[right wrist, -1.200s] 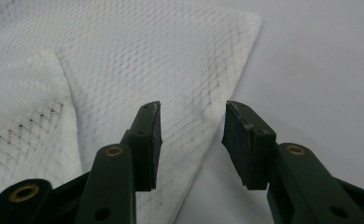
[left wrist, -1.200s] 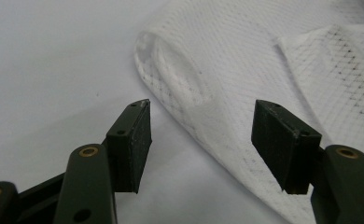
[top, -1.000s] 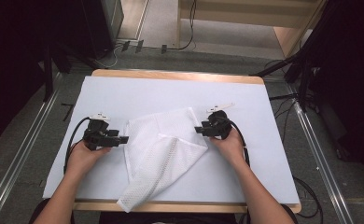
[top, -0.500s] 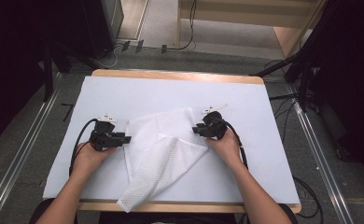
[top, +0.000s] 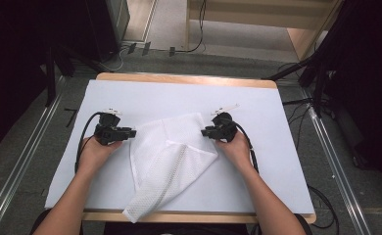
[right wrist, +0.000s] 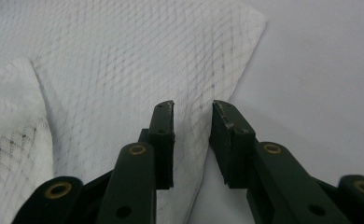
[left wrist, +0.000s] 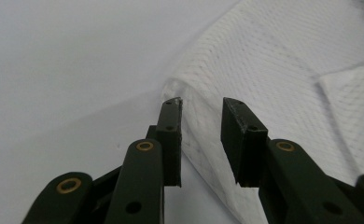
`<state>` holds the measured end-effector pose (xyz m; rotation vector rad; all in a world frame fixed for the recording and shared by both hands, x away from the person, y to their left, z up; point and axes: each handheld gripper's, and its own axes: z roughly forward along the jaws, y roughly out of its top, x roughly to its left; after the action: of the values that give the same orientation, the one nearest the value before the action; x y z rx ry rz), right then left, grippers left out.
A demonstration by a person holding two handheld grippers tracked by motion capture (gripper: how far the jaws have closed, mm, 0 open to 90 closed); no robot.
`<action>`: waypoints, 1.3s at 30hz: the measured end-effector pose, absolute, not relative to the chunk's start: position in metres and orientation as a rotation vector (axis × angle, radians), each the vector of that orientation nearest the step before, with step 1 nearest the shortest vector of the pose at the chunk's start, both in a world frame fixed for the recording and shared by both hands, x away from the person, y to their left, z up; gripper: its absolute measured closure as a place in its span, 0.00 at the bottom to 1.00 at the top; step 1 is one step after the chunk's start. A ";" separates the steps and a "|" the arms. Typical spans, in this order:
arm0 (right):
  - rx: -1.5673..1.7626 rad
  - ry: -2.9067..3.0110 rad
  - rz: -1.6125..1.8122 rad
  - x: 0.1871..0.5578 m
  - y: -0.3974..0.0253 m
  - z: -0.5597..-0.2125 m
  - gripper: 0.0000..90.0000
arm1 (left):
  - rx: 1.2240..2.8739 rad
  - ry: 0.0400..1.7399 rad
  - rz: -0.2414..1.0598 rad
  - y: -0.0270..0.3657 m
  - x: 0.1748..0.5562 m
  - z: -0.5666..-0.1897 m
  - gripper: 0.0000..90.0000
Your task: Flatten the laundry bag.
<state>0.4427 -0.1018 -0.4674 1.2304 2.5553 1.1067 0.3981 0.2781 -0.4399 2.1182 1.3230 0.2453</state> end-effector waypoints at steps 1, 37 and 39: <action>1.221 2.558 1.114 0.445 -0.101 -0.468 0.78 | 2.126 1.336 0.247 0.277 0.400 -0.442 0.79; 1.336 2.434 1.084 0.469 -0.123 -0.458 1.00 | 1.982 1.323 0.237 0.277 0.460 -0.431 1.00; 1.349 2.425 1.081 0.469 -0.125 -0.460 1.00 | 1.979 1.313 0.237 0.274 0.464 -0.433 0.97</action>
<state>0.4693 -0.1247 -0.4598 1.3490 2.4255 1.0814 0.4642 0.2743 -0.4333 1.9793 1.3128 0.2371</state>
